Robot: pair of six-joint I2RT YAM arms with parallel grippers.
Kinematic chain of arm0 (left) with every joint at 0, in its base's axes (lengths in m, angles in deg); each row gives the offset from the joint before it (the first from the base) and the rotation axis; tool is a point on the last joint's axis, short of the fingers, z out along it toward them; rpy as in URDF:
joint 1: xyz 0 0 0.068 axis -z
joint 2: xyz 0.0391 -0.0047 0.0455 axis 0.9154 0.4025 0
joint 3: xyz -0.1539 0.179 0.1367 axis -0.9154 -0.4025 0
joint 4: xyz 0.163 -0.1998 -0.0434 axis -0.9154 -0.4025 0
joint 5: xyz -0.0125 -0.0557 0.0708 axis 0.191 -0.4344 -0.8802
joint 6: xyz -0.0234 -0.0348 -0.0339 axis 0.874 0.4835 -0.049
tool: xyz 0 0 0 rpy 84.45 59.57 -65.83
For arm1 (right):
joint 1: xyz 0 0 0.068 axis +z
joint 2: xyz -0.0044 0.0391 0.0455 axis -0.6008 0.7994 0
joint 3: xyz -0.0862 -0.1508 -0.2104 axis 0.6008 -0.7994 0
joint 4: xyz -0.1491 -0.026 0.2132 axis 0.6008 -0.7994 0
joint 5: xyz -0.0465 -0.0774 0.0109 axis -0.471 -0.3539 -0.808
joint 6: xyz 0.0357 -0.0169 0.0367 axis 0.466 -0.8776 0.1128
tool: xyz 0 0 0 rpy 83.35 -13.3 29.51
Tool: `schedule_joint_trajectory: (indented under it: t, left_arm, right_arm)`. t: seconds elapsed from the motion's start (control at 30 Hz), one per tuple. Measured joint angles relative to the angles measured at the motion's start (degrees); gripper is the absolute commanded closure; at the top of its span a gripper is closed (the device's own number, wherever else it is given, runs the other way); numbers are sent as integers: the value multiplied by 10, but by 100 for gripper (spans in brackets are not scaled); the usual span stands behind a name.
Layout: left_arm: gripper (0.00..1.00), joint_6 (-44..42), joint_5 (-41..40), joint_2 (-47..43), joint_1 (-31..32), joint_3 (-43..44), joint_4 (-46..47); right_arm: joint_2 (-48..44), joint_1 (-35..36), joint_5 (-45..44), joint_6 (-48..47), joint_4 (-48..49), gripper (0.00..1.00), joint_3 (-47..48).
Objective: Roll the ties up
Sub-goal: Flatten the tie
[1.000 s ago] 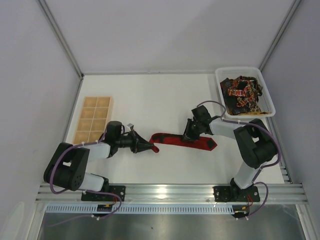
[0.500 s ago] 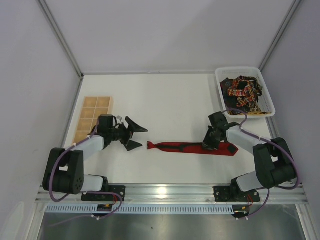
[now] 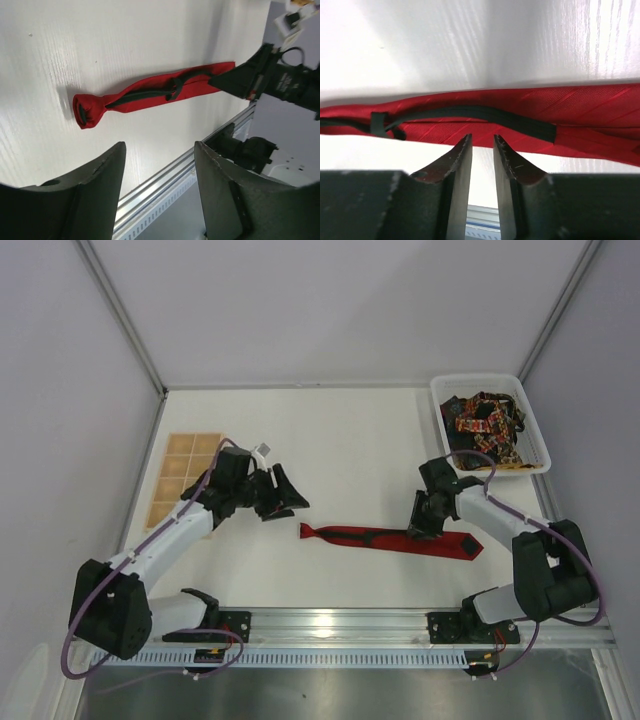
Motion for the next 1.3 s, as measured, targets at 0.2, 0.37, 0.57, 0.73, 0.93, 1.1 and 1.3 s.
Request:
schedule_joint_trajectory:
  t: [0.2,0.37,0.57,0.73,0.93,1.1,1.3]
  left_arm:
    - [42,-39,-58,2,28,0,-16]
    - [63,-63,-68,28,49,2,-14]
    - [100,-66,-70,88,118,12,9]
    - [100,-46,-91,126,163,25,36]
    - [100,-42,-115,219,187,82,67]
    - [100,-42,-115,276,186,97,75]
    - [100,-41,-115,308,186,113,74]
  right_arm:
    - [-35,-1,-11,-16,-37,70,24]
    - [-28,-13,-27,-24,-50,65,24]
    - [-36,-38,-47,-15,-65,61,22]
    - [-108,-93,-66,10,-78,59,2]
    - [-146,-114,-87,45,-102,67,-17]
    - [-146,-120,-87,75,-103,67,-54]
    - [-128,-123,-96,90,-89,64,-59]
